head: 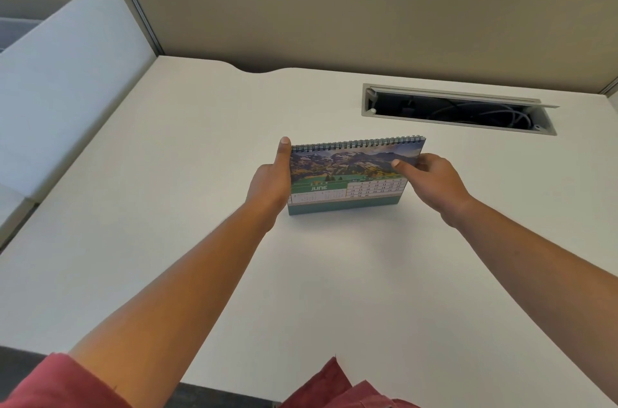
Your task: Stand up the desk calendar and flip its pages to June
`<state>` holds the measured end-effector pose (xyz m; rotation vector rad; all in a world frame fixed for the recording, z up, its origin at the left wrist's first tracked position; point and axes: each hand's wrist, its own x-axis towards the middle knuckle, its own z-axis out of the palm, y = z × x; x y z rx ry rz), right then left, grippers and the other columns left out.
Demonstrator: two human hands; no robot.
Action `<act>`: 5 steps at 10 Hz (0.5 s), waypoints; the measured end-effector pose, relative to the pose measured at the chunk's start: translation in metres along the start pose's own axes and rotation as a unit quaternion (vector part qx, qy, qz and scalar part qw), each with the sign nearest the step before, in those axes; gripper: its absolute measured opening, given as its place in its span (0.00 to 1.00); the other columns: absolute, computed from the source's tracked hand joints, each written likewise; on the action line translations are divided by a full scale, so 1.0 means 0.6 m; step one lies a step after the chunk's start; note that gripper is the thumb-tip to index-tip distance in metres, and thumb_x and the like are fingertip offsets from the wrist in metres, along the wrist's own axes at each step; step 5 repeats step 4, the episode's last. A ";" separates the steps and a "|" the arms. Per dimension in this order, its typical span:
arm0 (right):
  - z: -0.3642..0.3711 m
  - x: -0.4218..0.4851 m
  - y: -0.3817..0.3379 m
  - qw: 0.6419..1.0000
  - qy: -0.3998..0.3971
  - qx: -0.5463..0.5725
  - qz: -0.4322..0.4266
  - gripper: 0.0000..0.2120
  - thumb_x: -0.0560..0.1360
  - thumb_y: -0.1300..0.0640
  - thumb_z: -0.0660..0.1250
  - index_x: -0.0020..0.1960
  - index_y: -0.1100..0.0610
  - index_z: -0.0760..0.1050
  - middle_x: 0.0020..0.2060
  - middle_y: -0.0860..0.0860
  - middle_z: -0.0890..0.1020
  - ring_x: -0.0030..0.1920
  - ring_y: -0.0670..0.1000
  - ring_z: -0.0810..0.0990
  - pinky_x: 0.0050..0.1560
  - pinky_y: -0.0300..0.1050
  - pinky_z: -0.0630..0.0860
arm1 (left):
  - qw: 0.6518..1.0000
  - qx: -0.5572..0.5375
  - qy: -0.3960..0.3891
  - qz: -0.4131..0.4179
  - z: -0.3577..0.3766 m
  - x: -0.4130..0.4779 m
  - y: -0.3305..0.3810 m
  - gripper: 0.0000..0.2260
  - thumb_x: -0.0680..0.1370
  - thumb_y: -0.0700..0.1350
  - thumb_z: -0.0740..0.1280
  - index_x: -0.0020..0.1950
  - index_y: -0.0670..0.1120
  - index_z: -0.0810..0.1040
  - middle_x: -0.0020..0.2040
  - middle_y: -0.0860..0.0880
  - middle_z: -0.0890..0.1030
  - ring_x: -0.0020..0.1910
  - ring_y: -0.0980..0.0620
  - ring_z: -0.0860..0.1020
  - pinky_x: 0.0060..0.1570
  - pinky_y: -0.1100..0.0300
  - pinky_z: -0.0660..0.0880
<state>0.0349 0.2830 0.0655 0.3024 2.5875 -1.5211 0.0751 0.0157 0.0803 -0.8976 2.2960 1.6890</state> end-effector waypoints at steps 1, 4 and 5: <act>-0.002 -0.002 0.002 1.000 0.001 0.003 -0.003 0.26 0.72 0.39 0.68 0.62 0.56 0.78 0.58 0.54 0.83 0.56 0.56 0.80 0.50 0.47 0.74 | 1.000 -0.002 -0.002 0.014 0.004 0.000 -0.004 0.36 0.71 0.78 0.48 0.45 0.50 0.80 0.42 0.50 0.81 0.38 0.51 0.74 0.34 0.57 0.66; -0.023 -0.009 -0.010 0.992 0.119 0.002 -0.036 0.37 0.70 0.27 0.59 0.62 0.56 0.78 0.59 0.53 0.83 0.60 0.55 0.79 0.59 0.53 0.75 | 0.953 0.129 0.138 0.235 -0.009 -0.005 -0.020 0.37 0.80 0.68 0.46 0.81 0.45 0.56 0.83 0.49 0.54 0.81 0.51 0.51 0.78 0.51 0.51; -0.023 -0.009 -0.010 0.992 0.119 0.002 -0.036 0.37 0.70 0.27 0.59 0.62 0.56 0.78 0.59 0.53 0.83 0.60 0.55 0.79 0.59 0.53 0.75 | 0.953 0.129 0.138 0.235 -0.009 -0.005 -0.020 0.37 0.80 0.68 0.46 0.81 0.45 0.56 0.83 0.49 0.54 0.81 0.51 0.51 0.78 0.51 0.51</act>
